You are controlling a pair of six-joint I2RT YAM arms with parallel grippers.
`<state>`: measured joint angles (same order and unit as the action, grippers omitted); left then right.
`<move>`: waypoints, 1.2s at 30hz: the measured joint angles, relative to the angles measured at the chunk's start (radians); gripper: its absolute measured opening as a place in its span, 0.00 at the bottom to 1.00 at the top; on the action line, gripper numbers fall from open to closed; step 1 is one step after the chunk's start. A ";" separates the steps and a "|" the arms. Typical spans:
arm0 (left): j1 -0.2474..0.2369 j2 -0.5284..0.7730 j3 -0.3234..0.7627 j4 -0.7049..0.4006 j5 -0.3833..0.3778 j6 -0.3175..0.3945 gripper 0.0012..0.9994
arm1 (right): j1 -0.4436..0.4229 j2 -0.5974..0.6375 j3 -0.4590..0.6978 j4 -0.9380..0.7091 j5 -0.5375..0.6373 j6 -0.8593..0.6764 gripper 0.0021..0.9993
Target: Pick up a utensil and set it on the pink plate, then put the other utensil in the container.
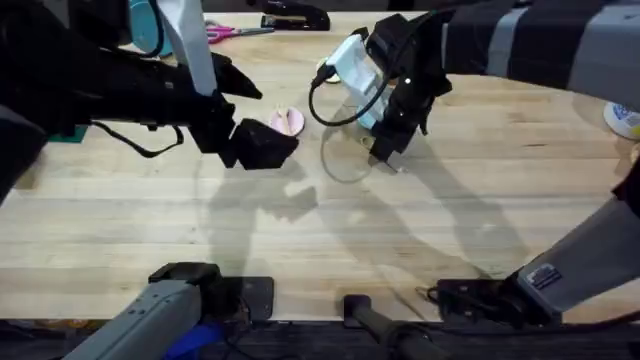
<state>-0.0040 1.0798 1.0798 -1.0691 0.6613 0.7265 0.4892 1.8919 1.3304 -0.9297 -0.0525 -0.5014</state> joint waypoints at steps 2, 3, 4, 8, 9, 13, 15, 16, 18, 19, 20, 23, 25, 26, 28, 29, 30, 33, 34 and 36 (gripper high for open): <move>0.000 0.000 0.000 0.000 0.000 0.000 1.00 | 0.001 0.000 0.002 -0.004 0.000 0.000 0.03; 0.000 0.000 0.000 0.000 0.000 0.000 1.00 | 0.002 0.000 0.005 -0.006 -0.001 0.000 0.03; 0.000 0.000 0.000 0.000 0.000 0.000 1.00 | 0.002 0.000 0.012 -0.010 -0.001 0.000 0.03; 0.000 0.000 0.000 0.000 0.000 0.000 1.00 | 0.002 -0.012 0.047 -0.035 -0.001 0.000 0.03; 0.000 0.000 0.000 0.000 0.000 0.000 1.00 | 0.002 -0.020 0.059 -0.047 -0.001 0.000 0.03; 0.000 0.000 0.000 0.000 0.000 0.000 1.00 | 0.002 -0.053 0.117 -0.093 -0.004 0.000 0.03; 0.000 0.000 0.000 0.000 0.000 0.000 1.00 | 0.002 -0.066 0.148 -0.104 -0.005 0.000 0.03; 0.000 0.000 0.000 0.000 0.000 0.000 1.00 | 0.002 -0.070 0.162 -0.107 -0.005 0.000 0.03; 0.000 0.000 0.000 0.000 0.000 0.000 1.00 | 0.002 -0.074 0.187 -0.108 -0.004 0.001 0.03; 0.000 0.000 0.000 0.000 0.000 0.000 1.00 | 0.002 -0.075 0.197 -0.108 -0.004 0.004 0.03; 0.000 0.000 0.000 0.000 0.000 0.000 1.00 | 0.002 -0.076 0.209 -0.110 -0.003 0.009 0.03; 0.000 0.000 0.000 0.000 0.000 0.000 1.00 | 0.002 -0.076 0.243 -0.111 0.011 0.025 0.03; 0.000 0.000 0.000 0.000 0.000 0.000 1.00 | 0.002 -0.079 0.266 -0.111 0.016 0.030 0.03; 0.000 0.000 0.000 0.000 0.000 0.000 1.00 | 0.002 -0.082 0.276 -0.110 0.017 0.031 0.03; 0.000 0.000 0.000 0.000 0.000 0.000 1.00 | 0.002 -0.089 0.298 -0.111 0.022 0.034 0.03; 0.000 0.000 0.000 0.000 0.000 0.000 1.00 | 0.002 -0.090 0.309 -0.111 0.023 0.034 0.03; 0.000 0.000 0.000 0.000 0.000 0.000 1.00 | 0.002 -0.093 0.320 -0.110 0.023 0.034 0.03; 0.000 0.000 0.000 0.000 0.000 0.000 1.00 | 0.001 -0.098 0.342 -0.110 0.027 0.034 0.03; 0.000 0.000 0.000 0.000 0.000 0.000 1.00 | -0.002 -0.098 0.350 -0.111 0.027 0.034 0.03; 0.000 0.000 0.000 0.000 0.000 0.000 1.00 | -0.008 -0.097 0.365 -0.111 0.027 0.034 0.03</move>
<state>-0.0040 1.0798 1.0798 -1.0691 0.6613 0.7265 0.4817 1.7946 1.6950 -1.0408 -0.0254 -0.4671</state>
